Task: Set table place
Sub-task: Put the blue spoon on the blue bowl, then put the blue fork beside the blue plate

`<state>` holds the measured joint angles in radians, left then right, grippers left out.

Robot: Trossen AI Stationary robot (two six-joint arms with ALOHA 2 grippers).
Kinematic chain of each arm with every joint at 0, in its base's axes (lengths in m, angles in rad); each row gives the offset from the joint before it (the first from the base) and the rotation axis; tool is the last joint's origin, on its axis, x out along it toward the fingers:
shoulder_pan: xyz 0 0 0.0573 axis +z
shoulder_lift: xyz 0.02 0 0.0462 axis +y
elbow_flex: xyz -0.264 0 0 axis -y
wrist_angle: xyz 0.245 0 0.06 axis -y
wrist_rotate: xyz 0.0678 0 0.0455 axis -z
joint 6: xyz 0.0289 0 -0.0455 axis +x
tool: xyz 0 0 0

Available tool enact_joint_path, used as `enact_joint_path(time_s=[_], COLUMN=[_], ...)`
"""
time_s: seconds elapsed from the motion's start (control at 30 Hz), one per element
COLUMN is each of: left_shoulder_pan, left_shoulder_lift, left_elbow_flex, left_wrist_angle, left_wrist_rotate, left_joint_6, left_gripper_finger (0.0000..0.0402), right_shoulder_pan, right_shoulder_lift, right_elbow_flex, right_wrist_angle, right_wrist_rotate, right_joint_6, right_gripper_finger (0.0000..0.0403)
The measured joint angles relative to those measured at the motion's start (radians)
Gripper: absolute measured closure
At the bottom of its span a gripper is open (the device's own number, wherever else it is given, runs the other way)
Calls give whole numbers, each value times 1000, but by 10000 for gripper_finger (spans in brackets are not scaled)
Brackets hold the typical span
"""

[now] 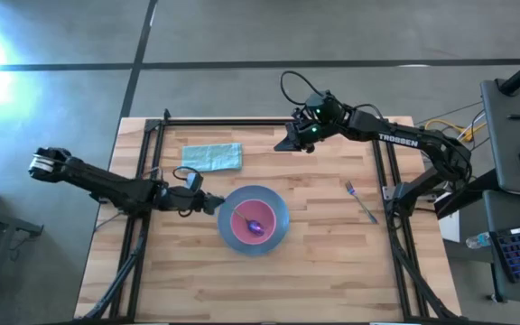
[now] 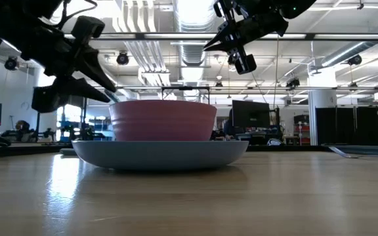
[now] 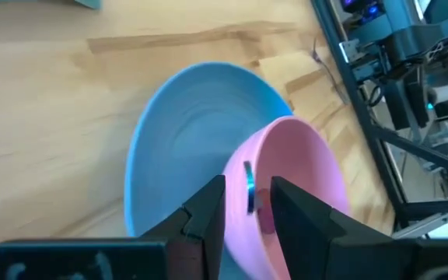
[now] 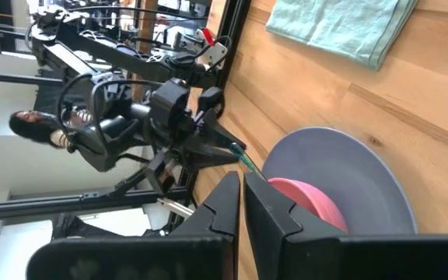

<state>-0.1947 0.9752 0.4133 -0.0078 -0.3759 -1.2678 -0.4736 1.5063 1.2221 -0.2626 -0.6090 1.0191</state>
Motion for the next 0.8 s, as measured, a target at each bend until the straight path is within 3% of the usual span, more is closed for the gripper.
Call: enact_joint_path(time_s=[0.1,0.2,0.4,0.5,0.7,0.8], left_shoulder_pan=[0,0,0,0,0,0], left_shoulder_lift=[-79,-163,-334,-402,-491,-510], left_elbow_flex=[0,0,1,1,1,1], left_wrist_angle=[-97,-170,-194,-188,-188,-190], left_wrist_rotate=[0,-7,-27,-55,-77,-78], left_joint_6=[-1,3,37,76,153,168], left_gripper_finger=[312,312,312,312,312,312], right_shoulder_pan=[0,2,2,5,33,45], right_shoulder_lift=[0,0,0,0,0,0], right_elbow_flex=[0,0,0,0,-46,-116], right_wrist_angle=[-8,-73,-402,-631,-999,-1030], right_wrist_rotate=[0,0,19,154,614,635], right_joint_6=[-28,-169,-391,-506,-626,-620], right_gripper_finger=[390,390,390,390,390,390])
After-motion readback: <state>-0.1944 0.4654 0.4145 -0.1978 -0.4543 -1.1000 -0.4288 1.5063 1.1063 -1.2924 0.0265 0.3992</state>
